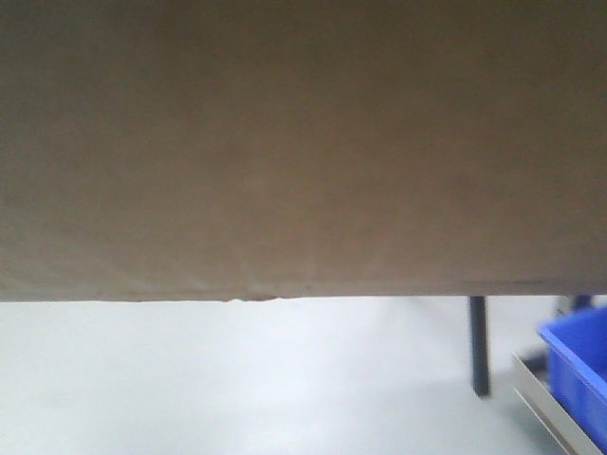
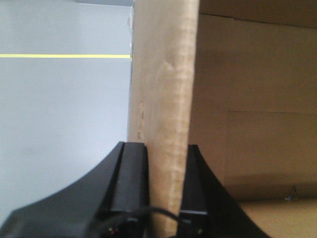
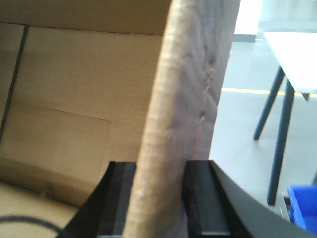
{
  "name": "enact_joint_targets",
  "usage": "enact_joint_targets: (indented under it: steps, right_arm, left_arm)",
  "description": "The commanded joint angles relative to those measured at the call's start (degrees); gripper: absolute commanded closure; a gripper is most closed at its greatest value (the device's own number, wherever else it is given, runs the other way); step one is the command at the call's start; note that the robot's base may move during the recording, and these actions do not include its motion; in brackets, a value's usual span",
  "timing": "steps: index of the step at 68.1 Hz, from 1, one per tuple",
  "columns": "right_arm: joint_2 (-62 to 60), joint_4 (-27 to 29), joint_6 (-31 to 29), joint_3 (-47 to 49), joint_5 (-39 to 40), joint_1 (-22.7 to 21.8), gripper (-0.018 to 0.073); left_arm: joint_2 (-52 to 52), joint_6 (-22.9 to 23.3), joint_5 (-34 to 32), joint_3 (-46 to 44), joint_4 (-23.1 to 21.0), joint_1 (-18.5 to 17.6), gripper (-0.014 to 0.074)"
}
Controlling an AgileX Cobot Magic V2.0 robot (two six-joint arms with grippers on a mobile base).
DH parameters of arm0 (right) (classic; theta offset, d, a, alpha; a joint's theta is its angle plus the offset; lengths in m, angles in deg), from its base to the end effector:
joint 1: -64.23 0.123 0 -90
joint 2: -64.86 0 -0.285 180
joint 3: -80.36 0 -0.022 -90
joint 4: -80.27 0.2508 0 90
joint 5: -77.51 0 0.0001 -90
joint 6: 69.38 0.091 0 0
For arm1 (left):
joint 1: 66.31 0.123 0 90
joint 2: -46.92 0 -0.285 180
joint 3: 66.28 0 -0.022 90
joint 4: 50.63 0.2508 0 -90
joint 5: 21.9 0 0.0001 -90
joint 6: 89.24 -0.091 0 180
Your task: Grab box from left shelf to table start
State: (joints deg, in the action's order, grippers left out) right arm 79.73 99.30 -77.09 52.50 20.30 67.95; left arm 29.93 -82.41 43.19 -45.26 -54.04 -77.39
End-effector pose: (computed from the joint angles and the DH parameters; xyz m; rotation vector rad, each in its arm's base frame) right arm -0.0364 0.0226 0.3823 -0.2188 1.7094 0.3235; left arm -0.0470 0.0042 0.3968 0.0831 1.8059 -0.2894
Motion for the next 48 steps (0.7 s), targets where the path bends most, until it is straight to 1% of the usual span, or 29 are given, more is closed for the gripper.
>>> enact_joint_targets:
  steps: [1,48]
  right_arm:
    - [0.89,-1.24,-0.86,1.71,3.75,0.15,0.0501]
    - [0.89,-1.24,-0.86,1.71,3.75,0.15,0.0501]
  left_arm:
    - [-0.84,1.37,-5.3,-1.74,-0.56,-0.28,0.0696]
    - [-0.84,1.37,-5.3,-1.74,-1.03,-0.28,0.0696]
